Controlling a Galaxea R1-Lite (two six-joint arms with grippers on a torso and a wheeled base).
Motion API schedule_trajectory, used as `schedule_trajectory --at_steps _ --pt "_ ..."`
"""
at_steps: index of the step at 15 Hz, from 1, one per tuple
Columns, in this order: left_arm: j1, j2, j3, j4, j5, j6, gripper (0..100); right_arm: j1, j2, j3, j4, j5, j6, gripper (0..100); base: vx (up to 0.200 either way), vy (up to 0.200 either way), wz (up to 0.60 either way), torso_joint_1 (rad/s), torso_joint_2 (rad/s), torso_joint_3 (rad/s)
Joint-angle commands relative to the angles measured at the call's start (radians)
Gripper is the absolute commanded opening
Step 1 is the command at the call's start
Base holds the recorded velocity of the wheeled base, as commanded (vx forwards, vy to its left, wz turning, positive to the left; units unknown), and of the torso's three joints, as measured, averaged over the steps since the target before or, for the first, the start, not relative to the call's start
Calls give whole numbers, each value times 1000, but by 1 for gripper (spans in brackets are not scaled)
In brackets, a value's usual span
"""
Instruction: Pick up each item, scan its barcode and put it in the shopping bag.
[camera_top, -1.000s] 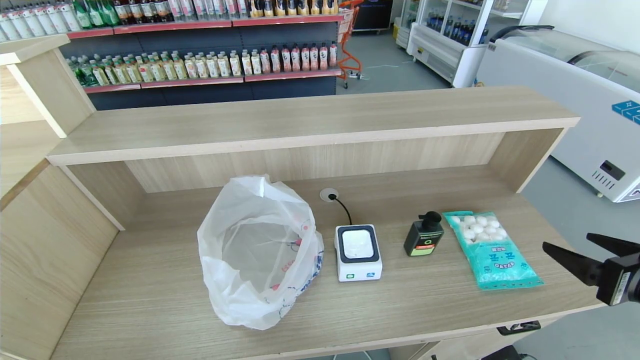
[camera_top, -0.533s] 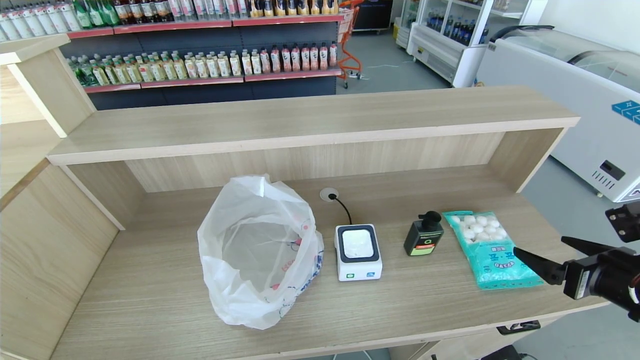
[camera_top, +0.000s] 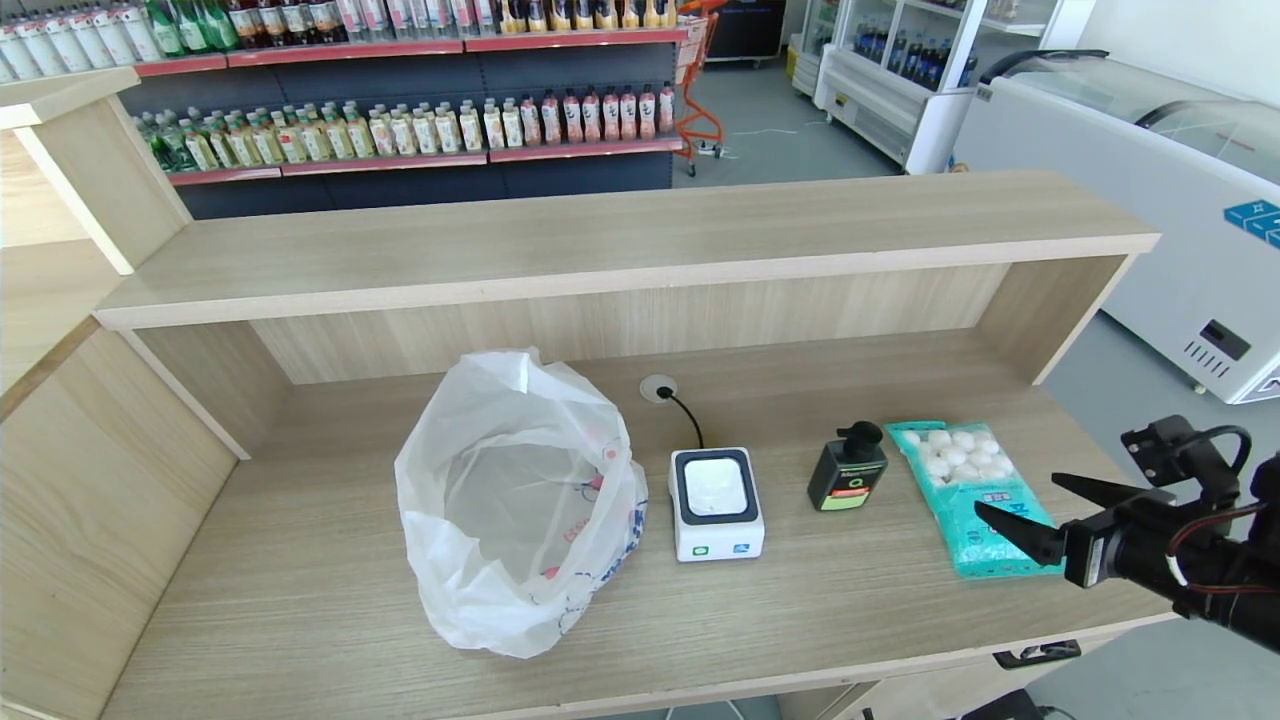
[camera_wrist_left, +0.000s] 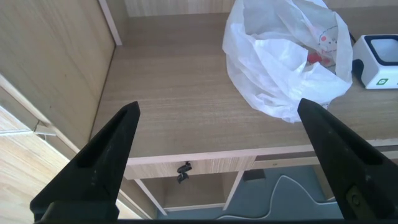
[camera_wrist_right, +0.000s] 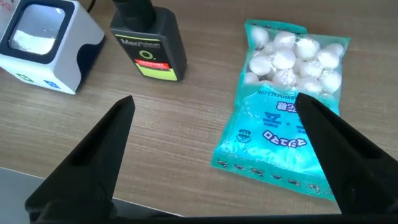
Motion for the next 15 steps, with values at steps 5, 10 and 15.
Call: schedule_trajectory --at_steps 5,10,15 --pt "0 1 0 -1 1 0 100 99 162 -127 -6 9 -2 100 0 0 0 0 0 0" --pt "0 1 0 -1 1 0 100 134 247 -222 -6 54 4 100 0 0 0 0 0 0" --pt "0 1 0 -1 1 0 100 185 320 -275 -13 71 9 100 0 0 0 0 0 0"
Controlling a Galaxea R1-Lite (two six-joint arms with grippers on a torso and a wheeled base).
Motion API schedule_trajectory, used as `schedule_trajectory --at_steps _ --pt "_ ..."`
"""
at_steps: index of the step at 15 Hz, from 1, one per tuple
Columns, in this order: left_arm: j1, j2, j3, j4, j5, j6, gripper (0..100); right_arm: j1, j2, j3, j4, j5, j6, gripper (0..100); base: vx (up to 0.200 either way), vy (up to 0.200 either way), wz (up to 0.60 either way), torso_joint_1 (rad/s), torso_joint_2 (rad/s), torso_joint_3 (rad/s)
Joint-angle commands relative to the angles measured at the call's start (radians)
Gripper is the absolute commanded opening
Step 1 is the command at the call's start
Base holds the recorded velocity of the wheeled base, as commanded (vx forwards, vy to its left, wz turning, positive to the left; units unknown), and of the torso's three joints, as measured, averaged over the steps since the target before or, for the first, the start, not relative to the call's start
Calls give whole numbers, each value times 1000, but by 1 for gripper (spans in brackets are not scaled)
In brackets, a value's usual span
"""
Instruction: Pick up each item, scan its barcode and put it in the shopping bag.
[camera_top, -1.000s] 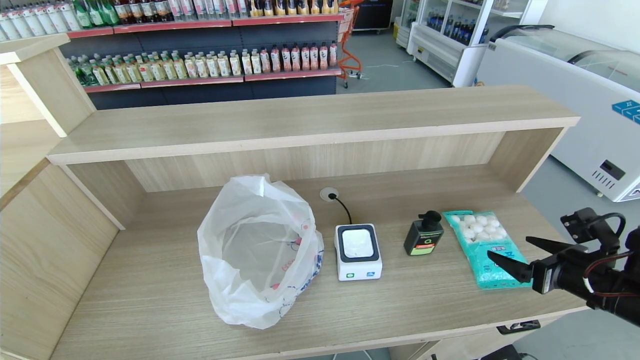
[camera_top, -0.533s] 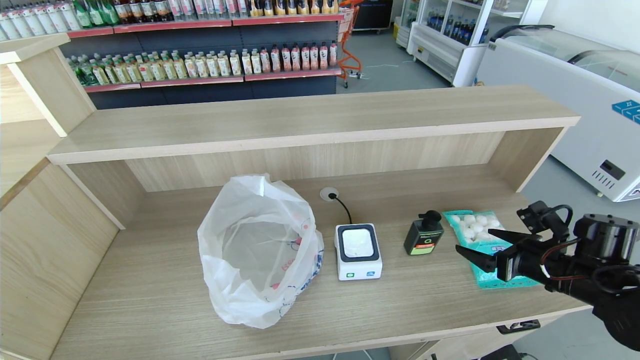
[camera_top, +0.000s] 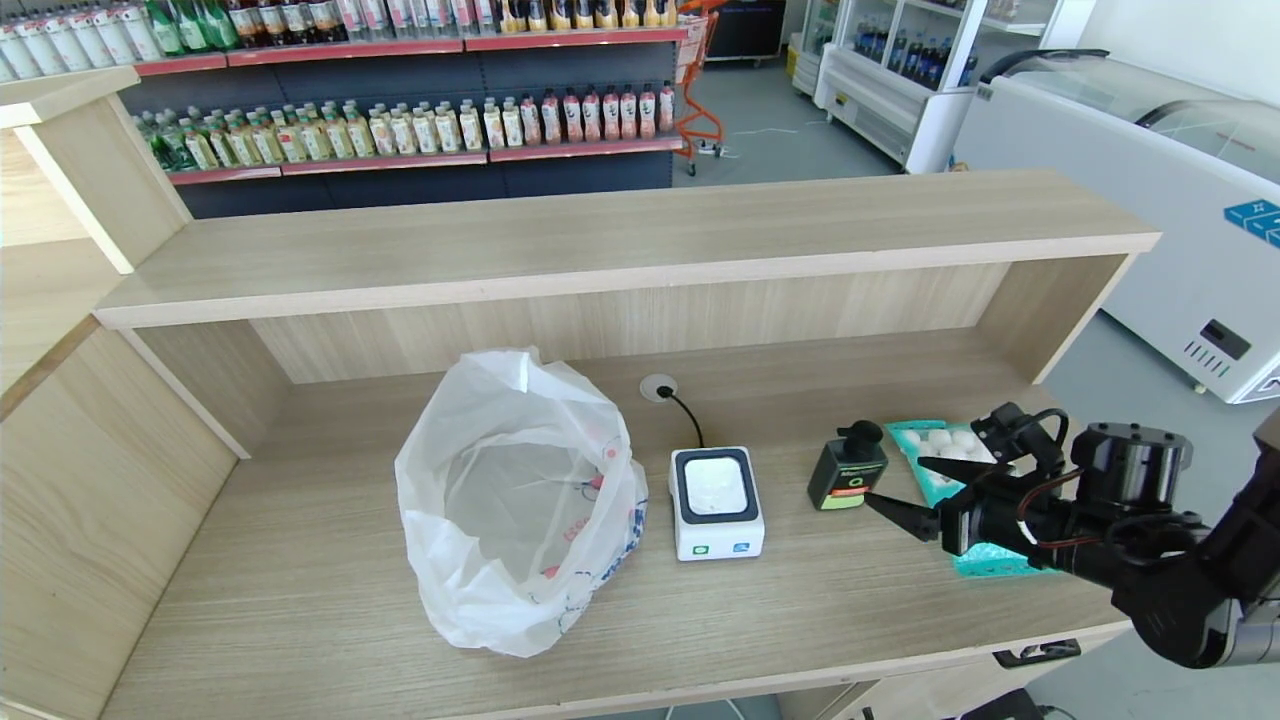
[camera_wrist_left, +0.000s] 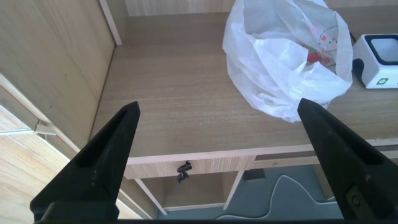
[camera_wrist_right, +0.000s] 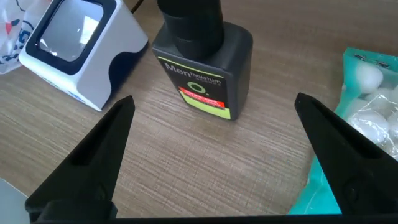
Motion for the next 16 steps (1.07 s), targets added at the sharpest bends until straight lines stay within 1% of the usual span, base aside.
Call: schedule_trajectory --at_steps 1,8,11,16 --pt "0 2 0 -1 1 0 100 20 46 -30 -3 2 10 100 0 0 0 0 0 0" --pt "0 2 0 -1 1 0 100 102 139 -189 -9 9 112 100 0 0 0 0 0 0" --pt "0 2 0 -1 1 0 100 125 176 -228 -9 20 114 100 0 0 0 0 0 0" --pt "0 2 0 -1 1 0 100 128 228 -278 -14 20 97 100 0 0 0 0 0 0"
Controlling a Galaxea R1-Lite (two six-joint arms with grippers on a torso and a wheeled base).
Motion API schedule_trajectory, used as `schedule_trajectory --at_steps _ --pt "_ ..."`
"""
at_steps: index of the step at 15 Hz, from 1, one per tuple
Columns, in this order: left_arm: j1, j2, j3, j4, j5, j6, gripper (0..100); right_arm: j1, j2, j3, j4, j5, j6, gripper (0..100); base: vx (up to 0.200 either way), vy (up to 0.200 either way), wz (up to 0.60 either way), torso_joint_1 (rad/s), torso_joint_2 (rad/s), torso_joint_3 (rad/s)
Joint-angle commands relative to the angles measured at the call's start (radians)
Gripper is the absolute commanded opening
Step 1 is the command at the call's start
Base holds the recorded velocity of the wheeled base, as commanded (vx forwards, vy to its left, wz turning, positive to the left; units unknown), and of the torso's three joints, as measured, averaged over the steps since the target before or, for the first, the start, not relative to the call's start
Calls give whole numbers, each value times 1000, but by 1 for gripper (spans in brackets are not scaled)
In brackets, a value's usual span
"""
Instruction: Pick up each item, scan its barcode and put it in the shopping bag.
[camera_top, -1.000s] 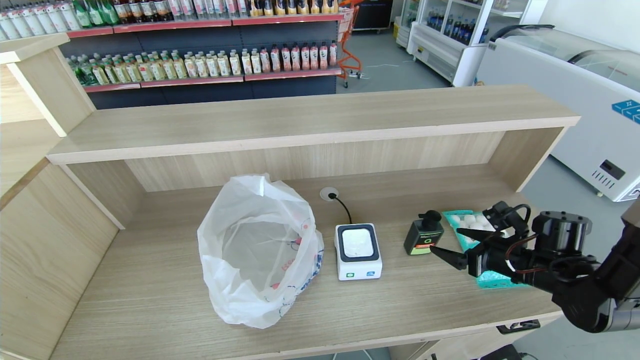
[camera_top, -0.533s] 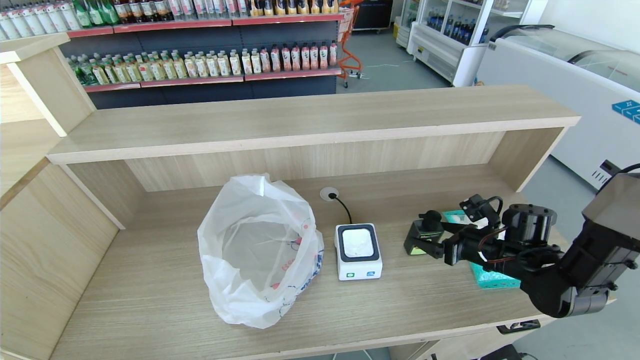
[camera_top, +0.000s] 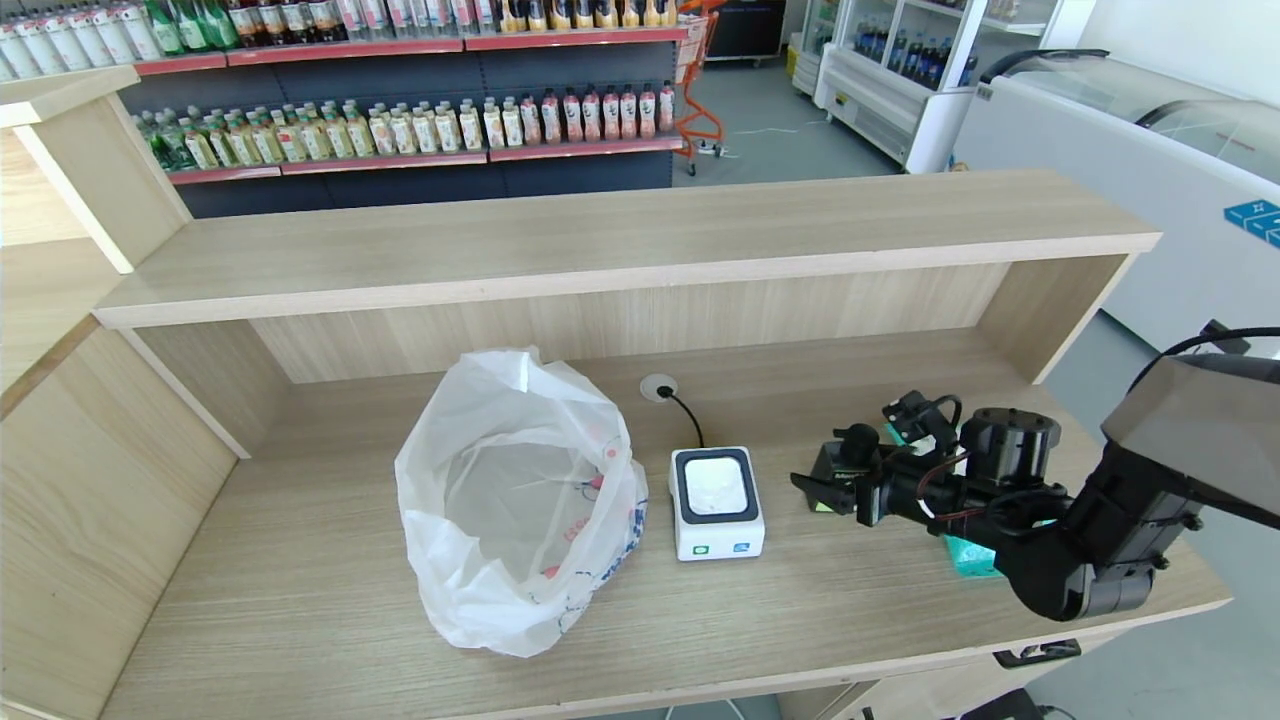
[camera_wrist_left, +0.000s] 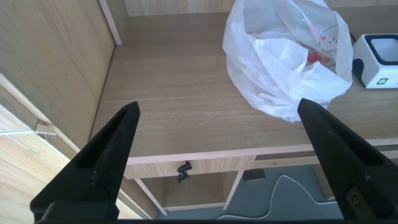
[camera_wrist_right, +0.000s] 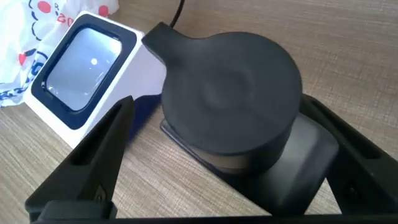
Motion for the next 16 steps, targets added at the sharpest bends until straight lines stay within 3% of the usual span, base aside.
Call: schedule_trajectory --at_steps 1,8,15,16 --pt "0 2 0 -1 0 0 100 -4 28 -25 -5 0 -18 100 0 0 0 0 0 0" --pt "0 2 0 -1 0 0 100 -5 48 -41 -8 0 -59 100 0 0 0 0 0 0" --pt "0 2 0 -1 0 0 100 -35 139 -58 -174 30 -62 100 0 0 0 0 0 0" --pt "0 2 0 1 0 0 100 -35 147 -58 -191 36 -62 0 0 0 0 0 0 0"
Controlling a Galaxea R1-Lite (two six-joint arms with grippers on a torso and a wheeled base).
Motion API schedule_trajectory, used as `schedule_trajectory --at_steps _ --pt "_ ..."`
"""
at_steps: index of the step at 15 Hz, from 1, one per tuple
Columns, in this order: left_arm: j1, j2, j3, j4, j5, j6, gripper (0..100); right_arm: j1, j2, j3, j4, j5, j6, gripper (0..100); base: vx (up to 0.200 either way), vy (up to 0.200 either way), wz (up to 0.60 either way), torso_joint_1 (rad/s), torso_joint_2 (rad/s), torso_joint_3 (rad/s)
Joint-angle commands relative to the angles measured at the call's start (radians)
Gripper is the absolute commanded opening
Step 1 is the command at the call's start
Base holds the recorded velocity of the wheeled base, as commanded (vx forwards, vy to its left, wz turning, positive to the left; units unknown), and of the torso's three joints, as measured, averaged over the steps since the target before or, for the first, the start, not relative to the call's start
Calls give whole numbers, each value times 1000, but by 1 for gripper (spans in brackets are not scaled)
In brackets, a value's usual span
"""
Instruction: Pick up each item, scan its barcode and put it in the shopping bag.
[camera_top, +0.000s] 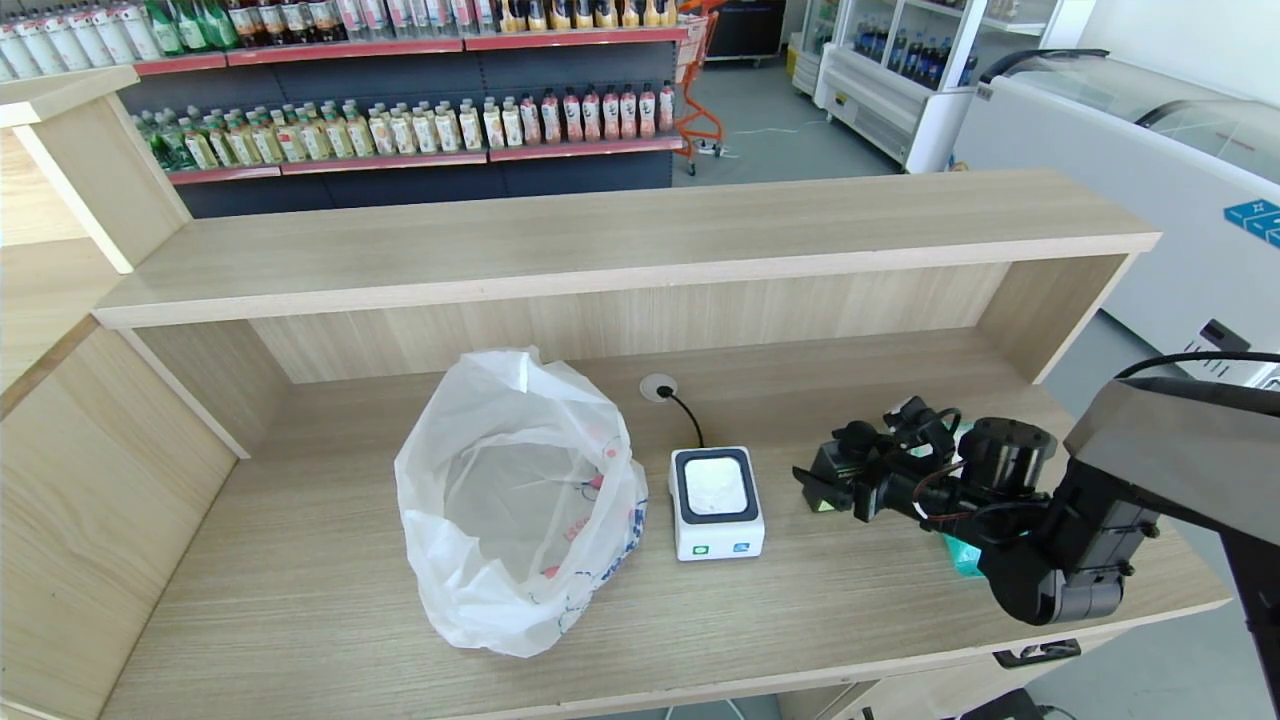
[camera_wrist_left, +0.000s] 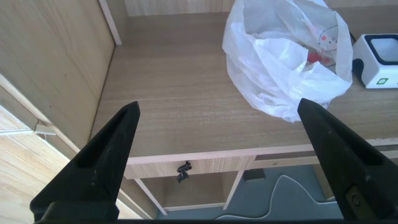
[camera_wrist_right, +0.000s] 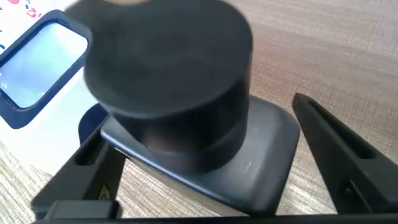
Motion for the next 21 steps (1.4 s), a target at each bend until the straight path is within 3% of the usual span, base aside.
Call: schedule_trajectory --at_steps 1,10,19,21 --pt "0 2 0 -1 0 0 100 -2 20 4 0 2 -1 0 0 0 0 0 0 0" --pt "0 2 0 -1 0 0 100 2 -71 7 3 1 -47 0 0 0 0 0 0 0" --pt "0 2 0 1 0 0 100 21 -439 135 30 15 -93 0 0 0 0 0 0 0" --pt "0 2 0 -1 0 0 100 48 -555 178 40 19 -165 0 0 0 0 0 0 0"
